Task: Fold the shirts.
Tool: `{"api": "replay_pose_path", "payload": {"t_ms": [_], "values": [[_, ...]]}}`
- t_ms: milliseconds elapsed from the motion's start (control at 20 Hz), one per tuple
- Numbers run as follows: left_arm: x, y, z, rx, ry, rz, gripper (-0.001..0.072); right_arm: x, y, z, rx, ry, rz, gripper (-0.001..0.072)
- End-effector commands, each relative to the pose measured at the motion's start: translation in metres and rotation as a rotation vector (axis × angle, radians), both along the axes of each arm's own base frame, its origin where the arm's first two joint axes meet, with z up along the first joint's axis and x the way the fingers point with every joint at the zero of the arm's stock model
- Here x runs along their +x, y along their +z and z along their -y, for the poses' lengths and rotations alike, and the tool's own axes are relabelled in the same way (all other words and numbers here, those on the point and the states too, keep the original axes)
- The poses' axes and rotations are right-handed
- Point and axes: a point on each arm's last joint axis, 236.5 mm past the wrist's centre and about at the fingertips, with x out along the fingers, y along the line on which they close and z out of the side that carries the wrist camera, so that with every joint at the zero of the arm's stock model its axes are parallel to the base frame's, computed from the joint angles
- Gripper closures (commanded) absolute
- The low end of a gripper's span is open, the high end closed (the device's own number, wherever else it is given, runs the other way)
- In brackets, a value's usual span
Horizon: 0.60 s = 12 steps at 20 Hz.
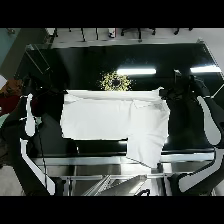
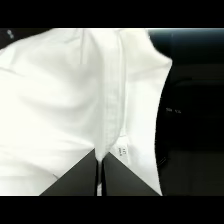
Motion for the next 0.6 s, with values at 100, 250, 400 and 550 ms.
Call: {"api": "replay_pose_path", "payload": {"t_ms": [100,250,400,550], "values": [[0.0,-0.001,0.004,0.032,-0.076,0.027,0.0694,-0.003,-0.009,-0.006,-0.007,-0.002,-0.029,0.0692],[0.0,-0.001,0.004,0.032,-0.085,0.029,0.0694,-0.003,-0.009,-0.005,-0.006,-0.01,-0.026,0.0692],[0.0,0.001,0.008,0.012,-0.084,0.029,0.0694,-0.002,-0.008,-0.01,0.015,-0.02,-0.025,0.0691],[-0.004,0.008,0.023,-0.057,-0.089,0.017,0.0686,-0.001,-0.002,-0.01,0.044,-0.108,-0.032,0.0364]]}}
